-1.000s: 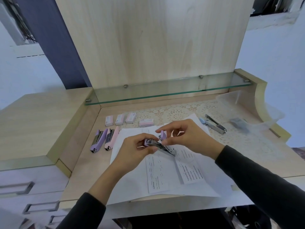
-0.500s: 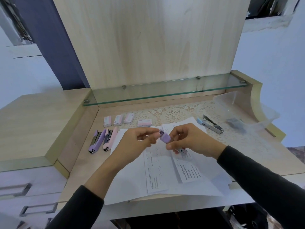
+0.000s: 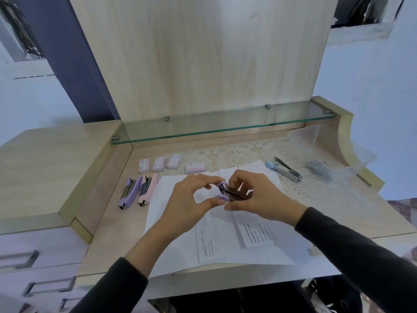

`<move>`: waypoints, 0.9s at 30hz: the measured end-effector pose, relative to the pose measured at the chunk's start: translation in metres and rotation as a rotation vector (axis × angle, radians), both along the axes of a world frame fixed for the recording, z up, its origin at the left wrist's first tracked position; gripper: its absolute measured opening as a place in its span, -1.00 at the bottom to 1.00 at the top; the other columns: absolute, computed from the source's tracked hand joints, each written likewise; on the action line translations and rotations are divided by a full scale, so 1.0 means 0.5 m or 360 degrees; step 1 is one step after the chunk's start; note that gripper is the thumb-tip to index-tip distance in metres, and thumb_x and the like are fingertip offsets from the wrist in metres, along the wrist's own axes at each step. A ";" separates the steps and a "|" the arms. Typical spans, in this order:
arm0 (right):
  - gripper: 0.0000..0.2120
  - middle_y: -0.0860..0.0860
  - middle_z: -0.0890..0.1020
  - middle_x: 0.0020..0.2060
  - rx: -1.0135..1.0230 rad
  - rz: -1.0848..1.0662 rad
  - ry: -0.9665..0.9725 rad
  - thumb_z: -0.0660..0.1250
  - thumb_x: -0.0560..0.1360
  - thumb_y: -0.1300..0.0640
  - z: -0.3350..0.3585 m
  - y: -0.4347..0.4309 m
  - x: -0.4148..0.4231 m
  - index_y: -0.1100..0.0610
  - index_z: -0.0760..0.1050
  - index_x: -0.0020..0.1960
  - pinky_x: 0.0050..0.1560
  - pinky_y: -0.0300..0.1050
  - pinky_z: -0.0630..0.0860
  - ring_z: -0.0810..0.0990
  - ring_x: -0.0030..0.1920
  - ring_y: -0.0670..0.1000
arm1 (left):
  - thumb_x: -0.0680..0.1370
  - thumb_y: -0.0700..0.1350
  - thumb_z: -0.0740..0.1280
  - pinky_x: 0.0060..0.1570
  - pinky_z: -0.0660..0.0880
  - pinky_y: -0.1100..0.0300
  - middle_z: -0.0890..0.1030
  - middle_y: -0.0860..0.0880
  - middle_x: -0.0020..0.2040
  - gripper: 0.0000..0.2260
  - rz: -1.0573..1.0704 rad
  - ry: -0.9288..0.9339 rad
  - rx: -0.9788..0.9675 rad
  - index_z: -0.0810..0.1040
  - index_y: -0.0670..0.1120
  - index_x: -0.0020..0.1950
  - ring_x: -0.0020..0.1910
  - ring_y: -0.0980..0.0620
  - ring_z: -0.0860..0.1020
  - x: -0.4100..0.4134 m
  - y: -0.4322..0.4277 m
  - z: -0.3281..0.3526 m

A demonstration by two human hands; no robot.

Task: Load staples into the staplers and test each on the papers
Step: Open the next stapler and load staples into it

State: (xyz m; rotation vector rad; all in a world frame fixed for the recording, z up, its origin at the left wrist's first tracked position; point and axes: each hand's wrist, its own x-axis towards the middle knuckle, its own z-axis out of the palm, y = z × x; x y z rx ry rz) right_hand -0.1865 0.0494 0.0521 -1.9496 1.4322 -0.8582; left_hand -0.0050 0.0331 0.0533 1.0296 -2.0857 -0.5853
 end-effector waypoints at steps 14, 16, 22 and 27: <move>-0.67 0.04 0.64 -0.16 0.0436 -0.0038 -0.0192 0.46 0.34 0.15 0.020 -0.006 -0.092 0.06 0.49 0.08 -0.52 -0.26 0.43 0.51 -0.53 -0.06 | 0.43 0.01 0.41 -0.04 0.39 0.38 0.55 0.15 0.08 -0.71 0.0010 -0.0230 0.0222 0.55 0.07 0.13 -0.01 0.24 0.49 -0.012 -0.071 -0.015; -0.73 0.04 0.65 -0.24 0.0441 -0.0107 -0.0238 0.45 0.35 0.14 0.017 -0.011 -0.107 0.04 0.51 0.03 -0.52 -0.28 0.39 0.48 -0.54 -0.05 | 0.45 0.00 0.39 -0.01 0.39 0.29 0.58 0.07 0.11 -0.74 0.0051 -0.0297 0.0224 0.56 0.02 0.13 -0.01 0.17 0.50 -0.023 -0.101 -0.016; -0.66 0.04 0.60 -0.31 0.0428 -0.0297 -0.0371 0.20 0.48 -0.13 0.009 -0.022 -0.126 0.09 0.60 -0.04 -0.47 -0.28 0.41 0.46 -0.44 -0.04 | 0.49 0.01 0.35 0.11 0.42 0.14 0.58 -0.03 0.16 -0.68 0.0100 -0.0629 0.0204 0.54 -0.08 0.19 0.06 0.05 0.50 -0.083 -0.171 -0.010; -0.79 0.03 0.58 -0.34 0.0432 -0.0384 -0.0330 0.26 0.46 -0.09 0.001 -0.041 -0.138 0.00 0.58 -0.08 -0.40 -0.26 0.50 0.51 -0.44 -0.04 | 0.47 0.09 0.35 0.18 0.37 0.03 0.55 -0.04 0.17 -0.57 0.0226 -0.0892 0.0195 0.47 -0.06 0.28 0.16 -0.03 0.45 -0.115 -0.202 -0.036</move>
